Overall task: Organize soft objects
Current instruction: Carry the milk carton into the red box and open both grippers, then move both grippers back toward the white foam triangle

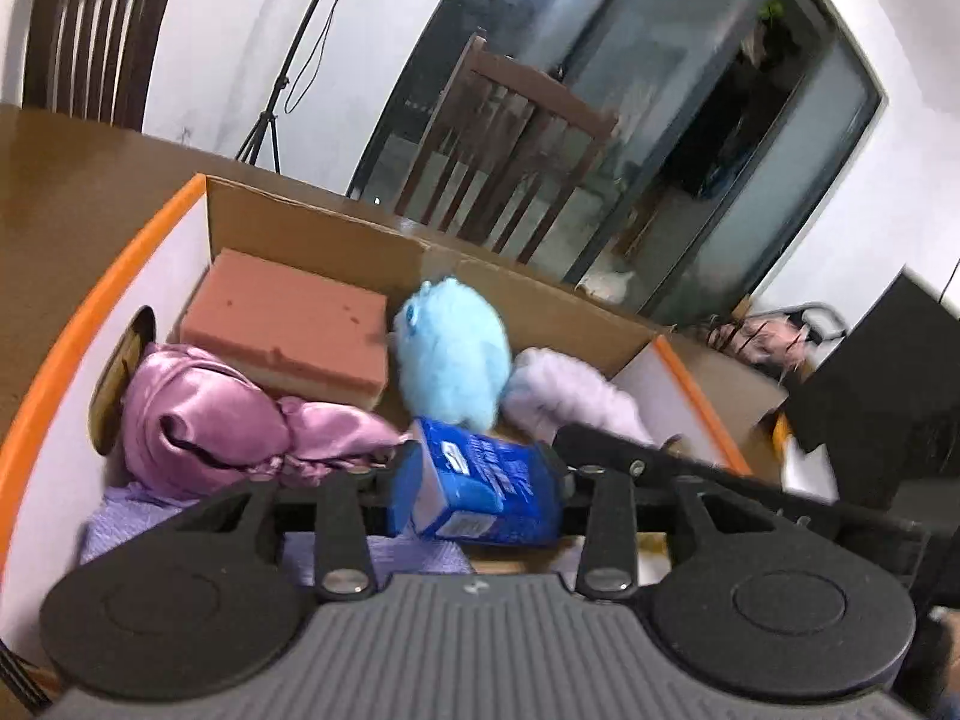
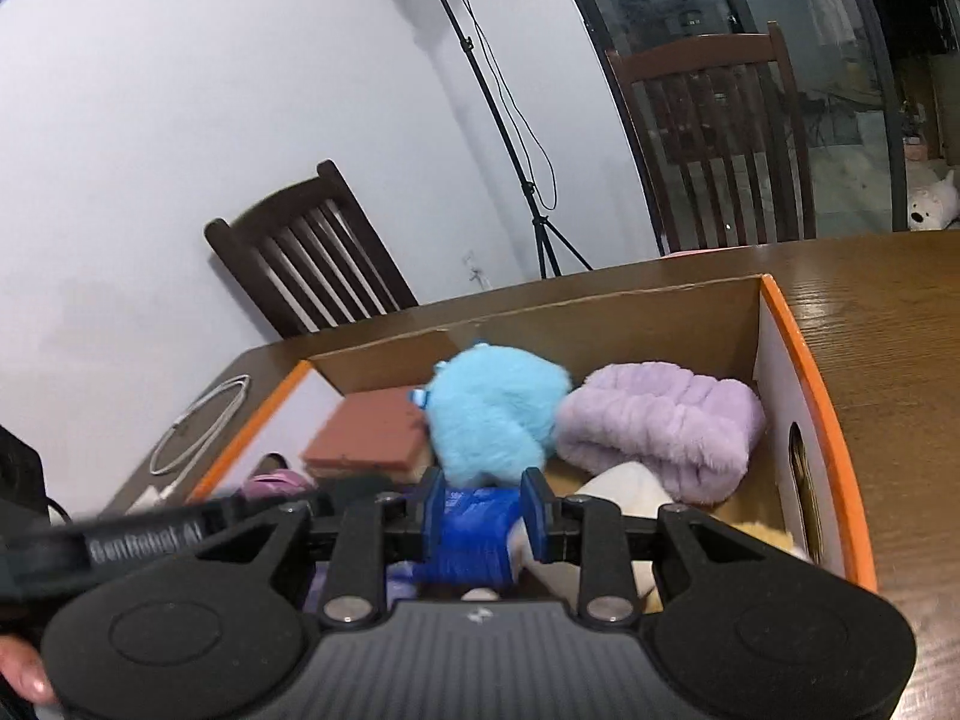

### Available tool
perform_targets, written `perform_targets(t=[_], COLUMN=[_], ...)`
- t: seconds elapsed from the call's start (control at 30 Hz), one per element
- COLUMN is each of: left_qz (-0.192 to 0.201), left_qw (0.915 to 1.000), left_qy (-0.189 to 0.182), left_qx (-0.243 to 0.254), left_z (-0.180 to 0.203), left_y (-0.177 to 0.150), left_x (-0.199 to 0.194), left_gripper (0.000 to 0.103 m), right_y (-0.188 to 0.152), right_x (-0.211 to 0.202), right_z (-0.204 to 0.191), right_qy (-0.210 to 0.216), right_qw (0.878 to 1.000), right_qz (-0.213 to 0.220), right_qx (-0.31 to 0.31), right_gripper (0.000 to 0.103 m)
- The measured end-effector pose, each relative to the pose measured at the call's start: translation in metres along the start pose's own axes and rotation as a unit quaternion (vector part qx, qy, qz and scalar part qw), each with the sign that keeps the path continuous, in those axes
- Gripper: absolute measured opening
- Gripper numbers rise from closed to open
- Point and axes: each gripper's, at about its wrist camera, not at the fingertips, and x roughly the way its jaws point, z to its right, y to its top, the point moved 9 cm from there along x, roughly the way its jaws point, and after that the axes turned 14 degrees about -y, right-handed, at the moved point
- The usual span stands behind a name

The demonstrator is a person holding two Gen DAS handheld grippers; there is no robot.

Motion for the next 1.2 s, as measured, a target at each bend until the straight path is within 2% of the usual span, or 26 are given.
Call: perform_targets(t=[0.07, 0.1, 0.2, 0.37, 0.43, 0.53, 0.63, 0.73, 0.8, 0.87, 1.0, 1.1, 1.2], left_qz=[0.003, 0.001, -0.002, 0.023, 0.027, 0.024, 0.031, 0.062, 0.078, 0.083, 0.070, 0.066, 0.046], left_qw=[0.9999, 0.9998, 0.9997, 0.9969, 0.9948, 0.9891, 0.9816, 0.9785, 0.9721, 0.9658, 0.9729, 0.9728, 0.9773], left_qy=[0.005, 0.006, 0.016, 0.021, 0.026, 0.043, 0.067, 0.086, 0.125, 0.156, 0.158, 0.173, 0.164], left_qx=[0.016, 0.017, 0.020, 0.073, 0.095, 0.139, 0.176, 0.177, 0.183, 0.190, 0.153, 0.139, 0.126], left_z=[-0.004, -0.005, -0.004, 0.029, 0.043, 0.063, 0.080, 0.087, 0.087, 0.084, 0.082, 0.079, 0.078], left_y=[0.001, -0.001, -0.004, 0.005, 0.004, -0.007, -0.025, -0.045, -0.063, -0.086, -0.132, -0.159, -0.179], left_x=[0.000, 0.002, -0.003, -0.042, -0.064, -0.101, -0.137, -0.177, -0.196, -0.211, -0.232, -0.243, -0.249], left_gripper=[0.040, 0.040, 0.041, 0.045, 0.045, 0.045, 0.051, 0.069, 0.072, 0.073, 0.082, 0.089, 0.089], right_y=[-0.004, -0.006, -0.005, 0.010, 0.015, 0.015, 0.007, -0.011, -0.028, -0.053, -0.103, -0.139, -0.168], right_x=[0.004, 0.003, -0.003, -0.057, -0.086, -0.132, -0.177, -0.218, -0.234, -0.241, -0.244, -0.247, -0.253], right_z=[-0.005, -0.011, -0.015, -0.012, -0.011, -0.012, -0.014, -0.015, -0.015, -0.009, 0.000, 0.004, 0.010], right_qy=[0.008, 0.007, -0.017, -0.017, -0.015, -0.020, -0.026, -0.023, -0.026, -0.047, -0.051, -0.057, -0.060], right_qw=[1.000, 0.999, 0.997, 0.994, 0.992, 0.987, 0.982, 0.978, 0.975, 0.976, 0.984, 0.987, 0.990], right_qz=[-0.003, -0.004, 0.017, 0.064, 0.081, 0.106, 0.130, 0.148, 0.155, 0.146, 0.109, 0.088, 0.069], right_qx=[-0.013, -0.034, -0.073, -0.084, -0.091, -0.115, -0.136, -0.145, -0.156, -0.155, -0.130, -0.121, -0.104], right_gripper=[0.028, 0.023, 0.023, 0.025, 0.030, 0.042, 0.050, 0.060, 0.073, 0.073, 0.073, 0.073, 0.073])
